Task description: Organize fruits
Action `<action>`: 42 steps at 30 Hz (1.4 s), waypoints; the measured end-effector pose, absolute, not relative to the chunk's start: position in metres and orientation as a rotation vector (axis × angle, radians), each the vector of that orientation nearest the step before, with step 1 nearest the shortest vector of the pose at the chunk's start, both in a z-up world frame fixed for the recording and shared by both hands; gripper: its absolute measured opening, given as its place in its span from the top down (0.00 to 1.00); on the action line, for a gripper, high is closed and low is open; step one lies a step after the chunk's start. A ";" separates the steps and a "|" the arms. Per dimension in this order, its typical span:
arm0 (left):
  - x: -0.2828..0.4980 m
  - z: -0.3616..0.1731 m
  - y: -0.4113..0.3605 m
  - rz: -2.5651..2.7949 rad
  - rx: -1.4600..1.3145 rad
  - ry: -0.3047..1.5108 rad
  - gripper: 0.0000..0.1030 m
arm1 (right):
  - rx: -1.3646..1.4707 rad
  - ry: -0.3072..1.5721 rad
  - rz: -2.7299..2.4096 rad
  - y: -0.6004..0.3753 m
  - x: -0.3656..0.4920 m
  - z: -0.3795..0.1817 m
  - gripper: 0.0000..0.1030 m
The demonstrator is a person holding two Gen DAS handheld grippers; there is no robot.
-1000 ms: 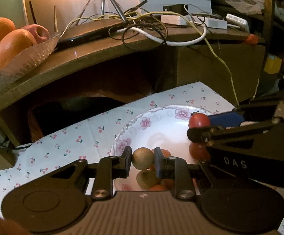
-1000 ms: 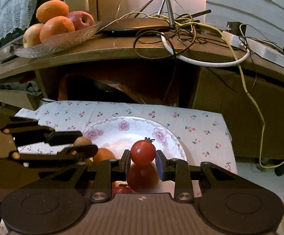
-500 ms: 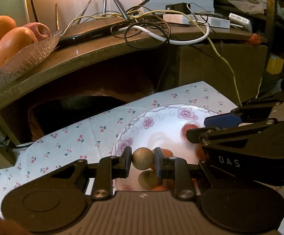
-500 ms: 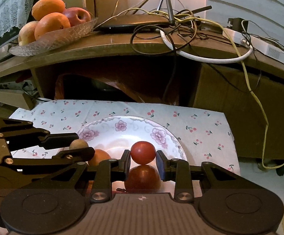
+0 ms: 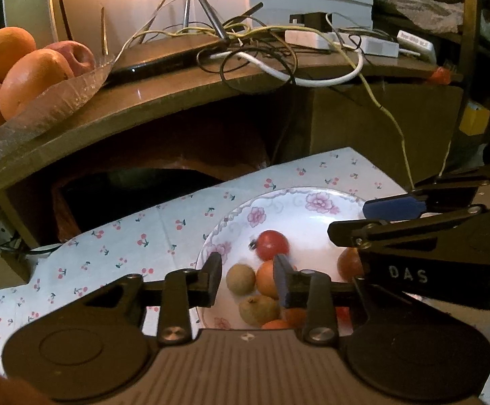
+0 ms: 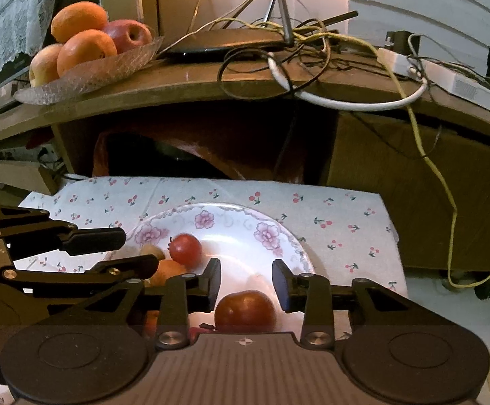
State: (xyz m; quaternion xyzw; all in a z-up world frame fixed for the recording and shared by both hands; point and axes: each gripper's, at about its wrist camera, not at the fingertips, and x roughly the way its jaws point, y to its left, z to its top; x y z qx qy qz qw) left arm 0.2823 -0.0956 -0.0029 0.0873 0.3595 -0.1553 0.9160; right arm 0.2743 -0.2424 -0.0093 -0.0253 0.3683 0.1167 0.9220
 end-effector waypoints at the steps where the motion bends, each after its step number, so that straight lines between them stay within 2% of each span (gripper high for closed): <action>1: 0.280 -0.002 -0.095 -0.318 0.180 0.737 0.58 | -0.047 0.753 0.238 -0.244 0.273 -0.007 0.63; 14: 0.240 0.016 -0.079 -0.254 0.153 0.745 0.45 | -0.032 0.756 0.205 -0.260 0.232 0.012 0.62; 17: 0.226 0.018 -0.079 -0.246 0.145 0.751 0.39 | -0.010 0.763 0.209 -0.260 0.217 0.016 0.61; 22: 0.202 0.026 -0.078 -0.234 0.134 0.746 0.33 | -0.002 0.769 0.217 -0.258 0.186 0.020 0.53; 28: 0.177 0.029 -0.074 -0.212 0.117 0.752 0.22 | 0.039 0.766 0.201 -0.263 0.152 0.025 0.52; 30: 0.168 0.029 -0.072 -0.200 0.111 0.756 0.14 | 0.056 0.764 0.192 -0.264 0.143 0.026 0.50; 35: 0.146 0.027 -0.071 -0.160 0.133 0.759 0.03 | 0.067 0.776 0.192 -0.261 0.124 0.024 0.49; 42: 0.121 0.028 -0.069 -0.126 0.166 0.759 0.00 | 0.073 0.785 0.203 -0.255 0.097 0.024 0.49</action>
